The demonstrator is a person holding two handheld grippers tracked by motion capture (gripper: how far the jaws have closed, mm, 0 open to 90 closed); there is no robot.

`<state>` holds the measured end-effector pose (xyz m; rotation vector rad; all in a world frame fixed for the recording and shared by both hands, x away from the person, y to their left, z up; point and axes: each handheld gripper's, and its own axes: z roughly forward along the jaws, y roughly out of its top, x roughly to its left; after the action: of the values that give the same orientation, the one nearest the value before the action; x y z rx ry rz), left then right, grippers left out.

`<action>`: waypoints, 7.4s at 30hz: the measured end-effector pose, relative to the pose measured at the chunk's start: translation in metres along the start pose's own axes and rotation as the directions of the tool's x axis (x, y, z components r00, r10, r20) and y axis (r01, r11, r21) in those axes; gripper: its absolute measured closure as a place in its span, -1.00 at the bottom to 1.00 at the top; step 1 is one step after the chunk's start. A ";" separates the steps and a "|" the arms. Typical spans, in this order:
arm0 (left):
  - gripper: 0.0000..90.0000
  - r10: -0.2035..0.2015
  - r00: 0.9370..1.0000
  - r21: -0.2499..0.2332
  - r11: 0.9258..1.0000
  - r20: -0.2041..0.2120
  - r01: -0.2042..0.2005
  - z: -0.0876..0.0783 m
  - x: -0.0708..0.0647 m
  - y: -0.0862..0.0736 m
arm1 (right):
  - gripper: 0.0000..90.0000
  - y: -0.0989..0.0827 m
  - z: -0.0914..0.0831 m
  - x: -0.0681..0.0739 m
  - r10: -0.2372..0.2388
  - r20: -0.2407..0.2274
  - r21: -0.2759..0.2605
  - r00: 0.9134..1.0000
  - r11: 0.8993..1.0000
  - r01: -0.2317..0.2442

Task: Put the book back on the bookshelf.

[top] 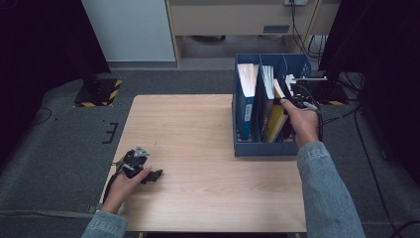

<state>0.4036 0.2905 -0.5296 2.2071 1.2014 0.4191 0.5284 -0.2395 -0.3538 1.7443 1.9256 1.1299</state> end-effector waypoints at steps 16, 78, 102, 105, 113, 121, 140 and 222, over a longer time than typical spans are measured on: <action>-1.00 0.000 1.000 -0.003 1.000 0.000 0.000 0.000 0.000 0.000 | 0.65 0.007 -0.001 0.003 -0.025 0.029 0.012 0.999 1.000 0.025; -1.00 0.006 1.000 -0.005 1.000 0.001 -0.006 0.001 0.000 0.000 | 0.65 0.029 0.032 0.002 -0.019 0.070 -0.097 0.997 0.995 0.026; -1.00 0.005 1.000 -0.006 1.000 0.000 -0.005 0.001 0.000 0.001 | 0.62 0.026 0.033 0.006 -0.043 0.061 -0.086 0.997 0.995 0.049; -1.00 0.006 1.000 -0.005 1.000 0.001 -0.006 0.001 0.000 0.001 | 0.63 0.026 0.033 0.006 -0.051 0.067 -0.086 0.996 0.995 0.057; -1.00 0.007 1.000 -0.005 1.000 0.002 -0.007 0.001 0.000 0.001 | 0.64 0.024 0.034 0.006 -0.050 0.082 -0.110 0.995 0.992 0.059; -1.00 0.007 1.000 -0.005 1.000 0.001 -0.007 0.001 0.000 0.001 | 0.53 0.022 0.032 0.005 -0.039 0.049 -0.088 0.998 0.995 0.043; -1.00 0.005 1.000 -0.006 1.000 0.000 -0.005 0.001 0.000 0.001 | 0.20 0.020 -0.004 0.009 -0.070 0.036 -0.104 0.997 0.992 0.073; -1.00 0.000 1.000 -0.012 1.000 -0.003 0.000 0.001 -0.001 0.000 | -0.83 -0.128 -0.041 0.036 -0.287 -0.081 -0.049 0.955 0.958 0.284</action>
<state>0.4031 0.2892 -0.5307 2.1970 1.1971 0.4290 0.4030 -0.2133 -0.4093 1.3609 2.1106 1.1417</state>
